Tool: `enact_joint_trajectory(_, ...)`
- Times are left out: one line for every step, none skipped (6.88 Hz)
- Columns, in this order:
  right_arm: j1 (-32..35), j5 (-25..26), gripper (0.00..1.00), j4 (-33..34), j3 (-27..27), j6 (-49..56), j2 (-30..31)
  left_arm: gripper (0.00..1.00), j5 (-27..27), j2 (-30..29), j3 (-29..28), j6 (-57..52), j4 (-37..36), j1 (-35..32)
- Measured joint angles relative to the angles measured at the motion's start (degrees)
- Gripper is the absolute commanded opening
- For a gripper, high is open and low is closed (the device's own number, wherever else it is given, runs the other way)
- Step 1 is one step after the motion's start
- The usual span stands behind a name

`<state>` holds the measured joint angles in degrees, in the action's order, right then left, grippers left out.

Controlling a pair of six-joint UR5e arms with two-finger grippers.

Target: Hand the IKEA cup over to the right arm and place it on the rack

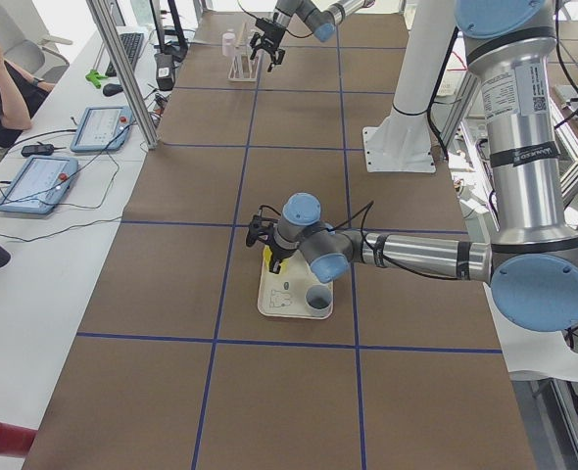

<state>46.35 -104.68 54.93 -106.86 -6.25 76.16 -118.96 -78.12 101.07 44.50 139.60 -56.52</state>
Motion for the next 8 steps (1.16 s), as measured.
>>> enact_joint_trajectory(-0.4,0.0,0.99,0.0,0.1,0.0,-0.2,0.0,-0.1,0.1,1.0,0.0,-0.6,-0.3)
enact_joint_trajectory(-1.3,0.1,0.99,-0.1,0.2,0.1,-0.7,0.0,-0.2,0.1,2.8,0.0,-2.5,-0.8)
enact_joint_trajectory(-2.6,0.1,0.99,-0.1,0.4,0.1,-1.5,0.0,-0.6,-0.1,5.6,-0.1,-6.2,-1.6)
enact_joint_trajectory(-4.1,0.1,0.99,-0.1,0.6,0.0,-2.4,0.0,-2.6,-0.5,8.7,-0.9,-10.9,-3.9)
enact_joint_trajectory(-5.5,0.5,0.99,-0.1,0.8,0.0,-3.3,0.0,-7.3,-1.5,10.8,-2.7,-14.8,-8.0)
enact_joint_trajectory(-7.0,1.5,0.99,-0.1,1.0,0.0,-4.5,0.0,-14.1,-4.0,11.6,-4.2,-18.7,-13.0)
enact_joint_trajectory(-8.7,2.9,0.98,-0.1,1.1,-0.1,-5.9,0.0,-19.4,-7.0,12.2,-4.1,-22.0,-16.3)
enact_joint_trajectory(-10.3,4.0,0.98,-0.1,1.2,-0.1,-7.4,0.0,-22.4,-9.8,12.9,-1.4,-23.9,-17.7)
